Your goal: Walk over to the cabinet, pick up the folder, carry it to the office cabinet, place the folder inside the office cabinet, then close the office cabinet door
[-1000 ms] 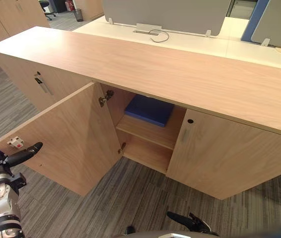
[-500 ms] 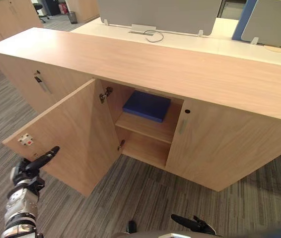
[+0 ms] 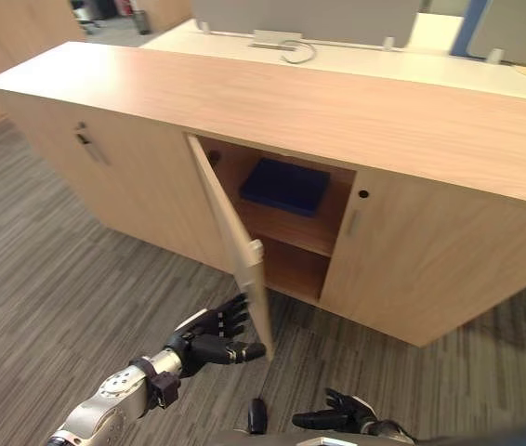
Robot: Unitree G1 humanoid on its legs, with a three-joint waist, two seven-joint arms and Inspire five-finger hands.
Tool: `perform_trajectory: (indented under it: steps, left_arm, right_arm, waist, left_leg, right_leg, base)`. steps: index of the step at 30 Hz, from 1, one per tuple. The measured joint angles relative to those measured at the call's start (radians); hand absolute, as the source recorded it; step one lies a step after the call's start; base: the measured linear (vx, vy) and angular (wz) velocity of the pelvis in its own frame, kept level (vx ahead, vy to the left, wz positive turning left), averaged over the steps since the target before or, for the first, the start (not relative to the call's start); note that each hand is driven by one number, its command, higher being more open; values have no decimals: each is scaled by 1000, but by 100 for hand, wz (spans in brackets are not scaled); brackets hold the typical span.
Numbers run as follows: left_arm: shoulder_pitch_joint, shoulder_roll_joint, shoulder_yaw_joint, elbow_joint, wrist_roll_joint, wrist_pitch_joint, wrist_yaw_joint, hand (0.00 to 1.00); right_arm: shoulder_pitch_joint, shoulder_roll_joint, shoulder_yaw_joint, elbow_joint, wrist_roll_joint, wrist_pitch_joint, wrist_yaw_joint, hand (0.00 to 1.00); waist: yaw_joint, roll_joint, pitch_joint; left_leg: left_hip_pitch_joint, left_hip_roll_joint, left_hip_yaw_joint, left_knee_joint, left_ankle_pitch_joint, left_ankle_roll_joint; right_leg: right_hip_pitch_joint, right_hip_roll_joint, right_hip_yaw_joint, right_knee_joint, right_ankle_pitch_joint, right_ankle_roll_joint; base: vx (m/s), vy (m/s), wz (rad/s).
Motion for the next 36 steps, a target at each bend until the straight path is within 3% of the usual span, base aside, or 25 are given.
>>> perform_trajectory:
  steps: [4, 11, 15, 18, 19, 22, 26, 28, 30, 32, 36]
  left_arm:
    - [-2, 56, -14, -134, -10, -10, -104, 100]
    - [22, 63, -14, -132, -7, -16, -100, 100]
    - [66, -106, -26, -68, 39, -54, -77, 100]
    - [47, -359, -3, 206, 105, -91, -45, 100]
    - [42, -400, 12, 272, 118, -93, -36, 100]
    - [-19, -554, 149, 656, 181, -88, 40, 100]
    - [-58, -605, 346, 936, 331, -109, 143, 100]
    - [-92, -627, 515, 1086, 430, -133, 229, 100]
    - [-90, -630, 610, 1122, 453, -125, 263, 100]
    - [-75, -642, 732, 1122, 449, -123, 298, 100]
    - [-64, -678, 824, 1121, 406, -129, 331, 100]
  right_arm:
    - [-2, -14, 52, 0, -1, -9, 16, 100]
    - [-5, -18, 68, 5, -2, -13, 23, 100]
    - [-5, -22, 66, 15, -6, -13, 15, 100]
    - [-10, -16, 63, 26, -8, -13, -3, 100]
    - [-12, -13, 61, 27, -8, -13, -5, 100]
    - [-26, 16, 9, 26, -4, -12, -10, 100]
    - [-20, 30, -67, 23, 2, -10, -20, 100]
    - [-22, 41, -98, 29, 2, -9, -33, 100]
    - [-27, 45, -111, 31, 1, -8, -35, 100]
    - [-31, 44, -132, 38, 1, -4, -44, 100]
    - [-41, 51, -128, 38, 1, -1, -57, 100]
  waist:
    - [-5, 1, 1]
    - [-9, 1, 2]
    - [-20, -1, 4]
    - [-21, -1, 5]
    - [-22, -1, 5]
    - [-36, -24, 27]
    - [-48, -44, 38]
    - [-50, -60, 44]
    - [-48, -71, 62]
    - [-31, -62, 86]
    - [2, -59, 91]
  left_leg:
    - [13, -6, -8, 2, -1, 2]
    - [23, 18, -23, 1, 4, -6]
    - [21, 23, -20, -3, 10, -14]
    - [16, 32, -10, -4, 7, -24]
    - [12, 35, -7, -4, 5, -27]
    - [5, 40, 14, -4, 4, -31]
    - [11, 44, 28, 2, -6, -34]
    - [-30, 51, 46, 69, -42, -36]
    - [-88, 76, 63, 219, -115, -34]
    - [-141, 136, 84, 467, -225, -33]
    - [-144, 167, 51, 574, -249, -34]
  right_leg:
    - [20, 3, -1, -17, 18, -5]
    - [37, 28, -9, -23, 35, -30]
    - [33, 30, -7, -21, 35, -30]
    - [19, 34, 2, -21, 34, -30]
    - [13, 36, 7, -21, 33, -30]
    - [-2, 35, 27, -25, 11, -30]
    - [-6, 35, 41, -17, -4, -35]
    - [-27, 30, 59, -10, -5, -36]
    - [-27, 32, 80, -8, 0, -31]
    - [21, 55, 113, -14, 2, -31]
    - [30, 66, 196, -10, 13, -47]
  base:
    - [114, -46, 1]
    - [35, -56, 6]
    - [-12, -24, -6]
    - [-60, 2, -14]
    - [-78, 12, -23]
    - [-100, 8, -25]
    - [-57, 9, -9]
    - [19, 6, -22]
    - [44, -18, -32]
    - [74, -18, -46]
    - [53, 12, -64]
